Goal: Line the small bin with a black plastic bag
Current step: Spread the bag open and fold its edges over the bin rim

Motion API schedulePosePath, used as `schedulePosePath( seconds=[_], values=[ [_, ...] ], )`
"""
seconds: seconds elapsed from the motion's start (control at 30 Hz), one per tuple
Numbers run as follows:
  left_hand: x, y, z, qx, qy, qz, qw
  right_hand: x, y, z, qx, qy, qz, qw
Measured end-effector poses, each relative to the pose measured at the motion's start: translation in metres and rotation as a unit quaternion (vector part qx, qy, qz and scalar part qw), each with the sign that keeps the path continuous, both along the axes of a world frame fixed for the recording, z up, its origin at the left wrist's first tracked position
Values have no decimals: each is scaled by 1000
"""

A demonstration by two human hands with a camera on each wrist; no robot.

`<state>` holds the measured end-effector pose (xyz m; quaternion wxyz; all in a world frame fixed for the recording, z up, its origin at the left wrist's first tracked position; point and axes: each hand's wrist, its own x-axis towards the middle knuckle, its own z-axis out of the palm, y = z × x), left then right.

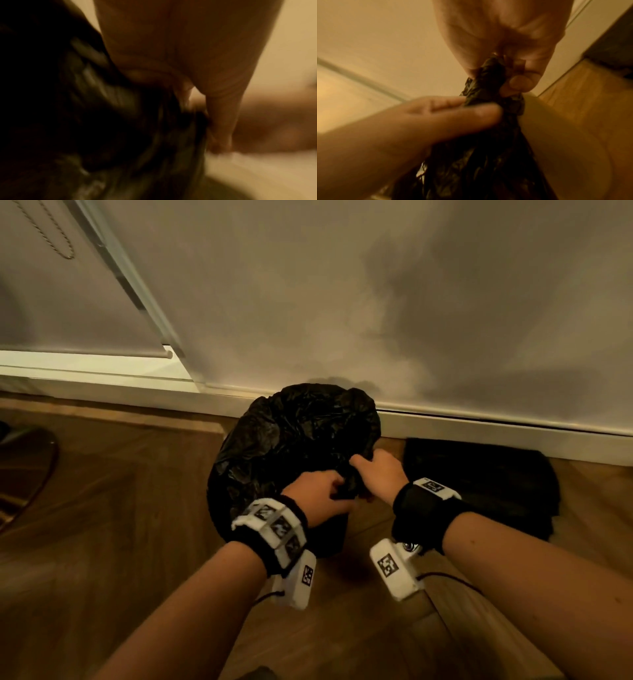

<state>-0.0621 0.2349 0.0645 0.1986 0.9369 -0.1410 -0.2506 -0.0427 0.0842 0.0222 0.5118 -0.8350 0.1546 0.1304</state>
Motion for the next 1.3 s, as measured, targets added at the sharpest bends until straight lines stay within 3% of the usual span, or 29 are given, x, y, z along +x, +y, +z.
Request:
schedulePosePath(
  seconds=[0.07,0.13,0.2,0.27,0.37,0.43,0.5,0.6,0.7,0.83,0.97,1.1,1.3],
  values=[
    [-1,26,16,-159,18,102,982,10,2,4,-93,-23,40,995],
    [-3,51,26,-265,16,181,947,20,0,13,-153,-34,84,984],
    [-5,67,30,-243,-16,207,948,33,-7,21,-197,-25,113,974],
    [-8,73,28,-148,-6,205,968,45,-14,29,-227,-15,121,966],
    [-12,63,21,-65,144,222,962,50,-24,36,-222,-35,102,969],
    [-13,55,16,-57,237,249,937,42,-27,31,-131,-41,62,989],
    [-12,49,7,-112,293,320,894,24,-24,20,14,-30,-21,999],
    [-15,43,-9,-225,343,409,815,-9,-18,1,186,3,-192,964],
    [-16,36,-15,-298,359,450,761,-38,-15,-24,248,51,-289,923],
    [-22,25,-4,-364,341,476,724,-51,-3,-27,415,200,-282,842],
    [-33,24,-11,-381,348,447,731,-59,14,-14,573,235,-270,738],
    [-45,29,-26,-369,412,458,695,-60,15,-17,593,139,-335,719],
    [-43,28,-47,-535,416,462,572,-66,16,-28,627,89,-305,711]
  ],
)
